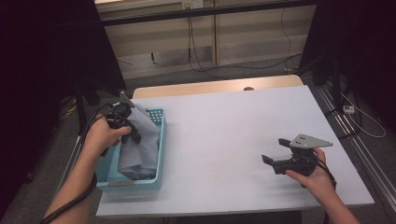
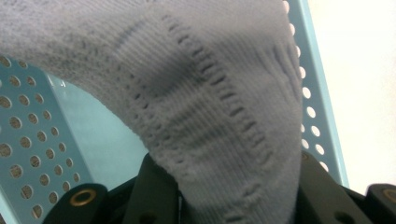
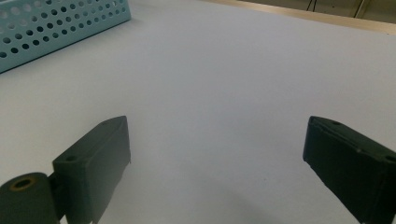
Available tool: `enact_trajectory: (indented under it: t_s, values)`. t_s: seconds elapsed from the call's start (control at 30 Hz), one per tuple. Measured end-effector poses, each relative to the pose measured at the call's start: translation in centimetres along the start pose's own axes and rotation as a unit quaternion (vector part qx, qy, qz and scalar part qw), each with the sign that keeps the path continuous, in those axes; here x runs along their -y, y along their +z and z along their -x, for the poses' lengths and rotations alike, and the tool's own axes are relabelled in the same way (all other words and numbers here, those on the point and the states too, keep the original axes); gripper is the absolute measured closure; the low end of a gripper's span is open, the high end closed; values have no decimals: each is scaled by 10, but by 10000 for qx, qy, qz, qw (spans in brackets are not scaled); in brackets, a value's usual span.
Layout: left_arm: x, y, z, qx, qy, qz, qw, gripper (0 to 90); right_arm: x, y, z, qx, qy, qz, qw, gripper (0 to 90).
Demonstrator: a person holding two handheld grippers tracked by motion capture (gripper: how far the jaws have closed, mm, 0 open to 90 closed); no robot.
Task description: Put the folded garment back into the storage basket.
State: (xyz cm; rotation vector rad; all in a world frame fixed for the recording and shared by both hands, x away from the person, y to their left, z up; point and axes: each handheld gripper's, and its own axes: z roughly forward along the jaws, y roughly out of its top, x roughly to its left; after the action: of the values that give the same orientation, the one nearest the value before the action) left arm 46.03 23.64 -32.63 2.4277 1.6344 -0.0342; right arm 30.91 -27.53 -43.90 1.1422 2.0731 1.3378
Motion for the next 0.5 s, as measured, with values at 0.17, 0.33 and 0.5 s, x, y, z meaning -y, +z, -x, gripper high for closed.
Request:
enact_trajectory:
  t_s: [0.17,0.33,0.5]
  values:
    - [0,1,0,5,-26,-15,10000,696,0,0,-1,-25,-13,-18,10000,74]
    - [2,2,-1,39,-12,-41,10000,697,0,0,0,-9,-4,-5,10000,74]
    - [5,2,0,64,-6,-26,10000,698,0,0,-1,-13,-17,-5,10000,74]
